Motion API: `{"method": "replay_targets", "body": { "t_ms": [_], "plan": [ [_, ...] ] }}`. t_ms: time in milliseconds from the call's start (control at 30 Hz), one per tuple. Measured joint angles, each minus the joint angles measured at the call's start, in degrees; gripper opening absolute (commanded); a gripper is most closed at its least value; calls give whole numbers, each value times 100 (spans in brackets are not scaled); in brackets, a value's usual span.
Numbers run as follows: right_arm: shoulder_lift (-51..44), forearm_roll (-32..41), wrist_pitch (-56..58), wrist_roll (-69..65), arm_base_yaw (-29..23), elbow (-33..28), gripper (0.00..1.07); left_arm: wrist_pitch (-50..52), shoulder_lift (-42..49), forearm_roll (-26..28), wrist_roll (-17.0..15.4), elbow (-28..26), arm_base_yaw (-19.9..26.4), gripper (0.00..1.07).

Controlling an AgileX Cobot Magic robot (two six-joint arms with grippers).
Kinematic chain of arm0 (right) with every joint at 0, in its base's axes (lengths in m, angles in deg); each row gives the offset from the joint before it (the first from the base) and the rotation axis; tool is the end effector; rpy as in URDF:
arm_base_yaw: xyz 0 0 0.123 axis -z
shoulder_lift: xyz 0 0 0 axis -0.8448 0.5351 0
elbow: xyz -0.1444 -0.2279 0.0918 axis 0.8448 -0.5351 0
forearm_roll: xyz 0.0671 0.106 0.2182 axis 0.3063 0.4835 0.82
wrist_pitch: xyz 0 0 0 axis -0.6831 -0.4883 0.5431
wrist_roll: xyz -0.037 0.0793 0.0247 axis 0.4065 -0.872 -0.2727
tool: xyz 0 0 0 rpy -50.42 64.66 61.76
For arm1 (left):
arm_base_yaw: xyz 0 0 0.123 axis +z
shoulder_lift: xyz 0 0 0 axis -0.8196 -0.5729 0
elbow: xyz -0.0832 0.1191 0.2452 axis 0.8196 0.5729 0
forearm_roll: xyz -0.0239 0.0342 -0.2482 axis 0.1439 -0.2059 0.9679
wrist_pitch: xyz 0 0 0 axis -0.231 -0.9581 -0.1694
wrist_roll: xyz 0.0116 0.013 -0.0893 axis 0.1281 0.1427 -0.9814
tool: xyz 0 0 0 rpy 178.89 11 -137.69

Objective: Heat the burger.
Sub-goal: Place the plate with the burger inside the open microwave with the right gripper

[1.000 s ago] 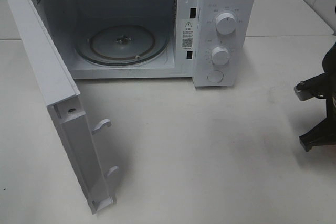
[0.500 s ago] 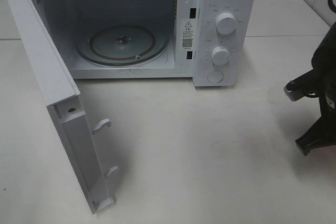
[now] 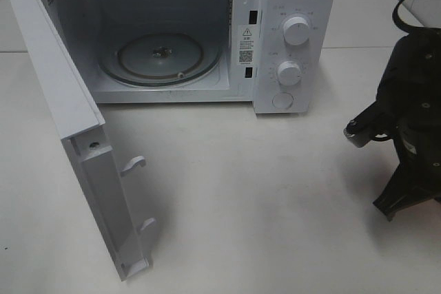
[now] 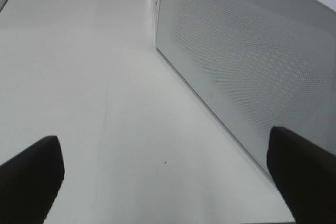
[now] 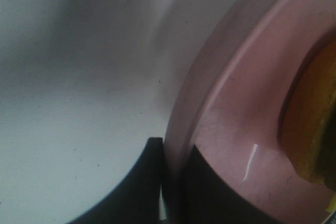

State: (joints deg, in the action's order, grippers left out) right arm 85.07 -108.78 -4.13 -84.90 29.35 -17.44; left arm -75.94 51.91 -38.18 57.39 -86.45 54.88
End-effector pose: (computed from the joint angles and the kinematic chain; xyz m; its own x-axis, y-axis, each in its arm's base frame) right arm 0.2381 0.0774 0.1512 -0.9234 -0.3818 0.0393 -0.3494 0.7938 -0.4977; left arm -0.0049 -0.0058 0.2778 -0.4394 -0.0189 -0.8981 0.0514 0.9976 -0.0461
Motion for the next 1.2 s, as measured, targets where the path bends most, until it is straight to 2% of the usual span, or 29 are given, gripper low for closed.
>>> {"method": "replay_targets", "body": {
  "t_ms": [433, 833, 1200],
  "plan": [
    [-11, -103, 292, 69, -957, 0, 0, 0, 0, 0, 0, 0, 0, 98],
    [-23, -103, 395, 332, -1490, 0, 0, 0, 0, 0, 0, 0, 0, 98],
    [-985, -97, 567, 842, -2057, -11, 0, 0, 0, 0, 0, 0, 0, 98]
  ]
}}
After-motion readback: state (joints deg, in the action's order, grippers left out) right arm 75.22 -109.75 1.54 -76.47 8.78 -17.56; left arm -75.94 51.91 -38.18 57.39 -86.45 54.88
